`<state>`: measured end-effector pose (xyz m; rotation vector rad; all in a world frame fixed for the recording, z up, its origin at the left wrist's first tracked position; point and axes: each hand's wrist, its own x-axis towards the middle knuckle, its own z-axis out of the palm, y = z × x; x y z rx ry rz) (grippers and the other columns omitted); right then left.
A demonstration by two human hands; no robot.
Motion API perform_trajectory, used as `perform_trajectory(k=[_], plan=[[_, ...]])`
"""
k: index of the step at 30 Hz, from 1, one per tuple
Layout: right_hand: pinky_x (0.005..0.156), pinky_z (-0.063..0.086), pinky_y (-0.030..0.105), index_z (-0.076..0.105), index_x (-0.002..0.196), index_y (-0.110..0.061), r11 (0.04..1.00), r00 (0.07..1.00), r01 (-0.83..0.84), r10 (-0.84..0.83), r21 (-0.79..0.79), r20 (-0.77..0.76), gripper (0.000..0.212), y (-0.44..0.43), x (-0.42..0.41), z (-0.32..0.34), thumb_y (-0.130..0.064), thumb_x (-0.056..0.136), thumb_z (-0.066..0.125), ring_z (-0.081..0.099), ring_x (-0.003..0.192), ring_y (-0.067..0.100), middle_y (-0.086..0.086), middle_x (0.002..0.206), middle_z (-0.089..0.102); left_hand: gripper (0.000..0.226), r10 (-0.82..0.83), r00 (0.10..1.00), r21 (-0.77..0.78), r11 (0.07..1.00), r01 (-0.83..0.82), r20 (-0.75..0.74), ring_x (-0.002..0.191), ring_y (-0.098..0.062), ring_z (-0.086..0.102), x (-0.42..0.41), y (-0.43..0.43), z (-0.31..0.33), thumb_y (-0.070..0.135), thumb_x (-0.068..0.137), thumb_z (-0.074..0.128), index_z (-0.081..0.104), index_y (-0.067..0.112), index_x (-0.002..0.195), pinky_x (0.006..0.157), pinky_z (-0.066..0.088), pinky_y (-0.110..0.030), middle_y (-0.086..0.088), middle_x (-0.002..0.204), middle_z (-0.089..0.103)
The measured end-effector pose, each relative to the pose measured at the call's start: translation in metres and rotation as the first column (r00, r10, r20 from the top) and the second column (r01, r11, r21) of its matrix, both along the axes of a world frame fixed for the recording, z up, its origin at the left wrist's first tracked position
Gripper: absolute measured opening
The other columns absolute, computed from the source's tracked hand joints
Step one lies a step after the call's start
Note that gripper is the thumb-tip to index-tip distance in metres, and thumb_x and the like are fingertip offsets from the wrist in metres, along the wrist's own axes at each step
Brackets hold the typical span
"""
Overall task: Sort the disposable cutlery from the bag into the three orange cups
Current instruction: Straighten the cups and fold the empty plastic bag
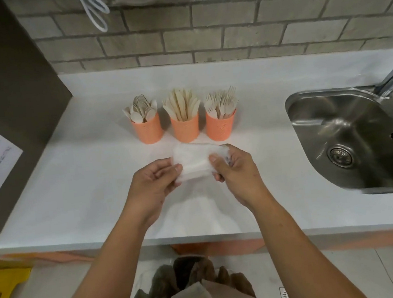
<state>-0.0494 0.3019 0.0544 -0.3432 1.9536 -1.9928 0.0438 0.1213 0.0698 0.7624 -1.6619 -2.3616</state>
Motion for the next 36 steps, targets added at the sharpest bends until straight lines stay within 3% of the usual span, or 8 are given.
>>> perform_trajectory(k=[4, 9, 15, 20, 23, 28, 33, 36], plan=[[0.058, 0.043, 0.033, 0.069, 0.106, -0.016, 0.996, 0.994, -0.079, 0.080, -0.030, 0.070, 0.007, 0.000, 0.020, -0.007, -0.017, 0.102, 0.064, 0.052, 0.060, 0.021, 0.008, 0.071, 0.061, 0.015, 0.110, 0.993, -0.023, 0.994, -0.109, 0.050, 0.086, -0.013, 0.072, 0.020, 0.000, -0.009, 0.003, 0.088, 0.077, 0.076, 0.013, 0.099, 0.073, 0.058, -0.022, -0.002, 0.091, 0.078], [0.065, 0.048, 0.032, 0.065, 0.122, -0.012, 0.994, 0.961, -0.009, 0.038, -0.108, 0.273, 0.027, 0.003, 0.049, -0.022, -0.004, 0.096, 0.068, 0.058, 0.072, 0.021, 0.009, 0.108, 0.073, 0.015, 0.146, 0.986, -0.030, 0.989, -0.144, 0.079, 0.090, -0.014, 0.074, 0.049, -0.006, -0.019, 0.006, 0.089, 0.077, 0.077, 0.015, 0.101, 0.074, 0.058, -0.025, -0.001, 0.095, 0.079], [0.062, 0.045, 0.029, 0.068, 0.113, -0.010, 0.985, 0.929, 0.122, -0.069, -0.123, 0.364, 0.022, 0.002, 0.100, -0.043, 0.003, 0.095, 0.066, 0.055, 0.069, 0.016, 0.002, 0.087, 0.068, 0.018, 0.114, 0.986, 0.017, 0.993, -0.117, 0.120, 0.098, -0.016, 0.074, 0.093, -0.010, -0.039, 0.010, 0.088, 0.077, 0.077, 0.013, 0.106, 0.077, 0.059, -0.025, -0.006, 0.106, 0.079], [0.061, 0.049, 0.027, 0.071, 0.112, -0.012, 0.995, 0.951, 0.099, -0.104, 0.032, 0.292, 0.013, 0.001, 0.156, -0.056, -0.010, 0.101, 0.063, 0.057, 0.068, 0.014, 0.001, 0.074, 0.065, 0.043, 0.055, 0.989, 0.079, 0.995, -0.066, 0.135, 0.111, -0.021, 0.071, 0.147, -0.018, -0.058, 0.023, 0.080, 0.079, 0.074, 0.008, 0.120, 0.086, 0.059, -0.027, -0.010, 0.120, 0.074], [0.062, 0.049, 0.028, 0.072, 0.113, -0.017, 0.994, 0.962, 0.056, -0.080, 0.095, 0.261, 0.015, 0.001, 0.189, -0.060, -0.018, 0.104, 0.059, 0.057, 0.069, 0.015, 0.003, 0.076, 0.064, 0.033, 0.025, 0.989, 0.084, 0.996, -0.037, 0.144, 0.107, -0.025, 0.071, 0.179, -0.021, -0.066, 0.014, 0.091, 0.073, 0.072, 0.004, 0.122, 0.090, 0.060, -0.033, -0.014, 0.121, 0.074], [0.061, 0.047, 0.030, 0.070, 0.112, -0.027, 0.972, 0.969, 0.020, -0.076, 0.232, 0.234, 0.019, 0.004, 0.237, -0.072, -0.022, 0.106, 0.054, 0.056, 0.063, 0.014, 0.004, 0.080, 0.065, 0.018, 0.027, 0.989, -0.006, 1.000, -0.027, 0.148, 0.081, -0.017, 0.066, 0.227, -0.015, -0.077, 0.007, 0.095, 0.070, 0.076, 0.006, 0.112, 0.071, 0.059, -0.021, -0.014, 0.102, 0.075], [0.062, 0.051, 0.024, 0.050, 0.137, -0.030, 0.976, 0.929, 0.108, -0.167, 0.190, 0.329, 0.046, 0.011, 0.274, -0.078, -0.012, 0.097, 0.064, 0.062, 0.070, 0.013, 0.001, 0.116, 0.065, 0.013, 0.077, 0.982, -0.173, 0.984, -0.046, 0.174, 0.073, -0.014, 0.065, 0.265, 0.003, -0.095, 0.014, 0.096, 0.073, 0.078, 0.020, 0.106, 0.081, 0.059, -0.032, -0.002, 0.080, 0.073], [0.064, 0.051, 0.021, 0.037, 0.137, -0.034, 0.981, 0.915, 0.090, -0.150, 0.172, 0.375, 0.055, 0.021, 0.291, -0.080, -0.009, 0.096, 0.064, 0.062, 0.087, 0.017, 0.002, 0.127, 0.054, 0.017, 0.093, 0.978, -0.296, 0.955, -0.034, 0.188, 0.076, -0.011, 0.072, 0.279, 0.016, -0.103, 0.017, 0.095, 0.073, 0.073, 0.025, 0.111, 0.084, 0.063, -0.036, 0.004, 0.088, 0.075]])
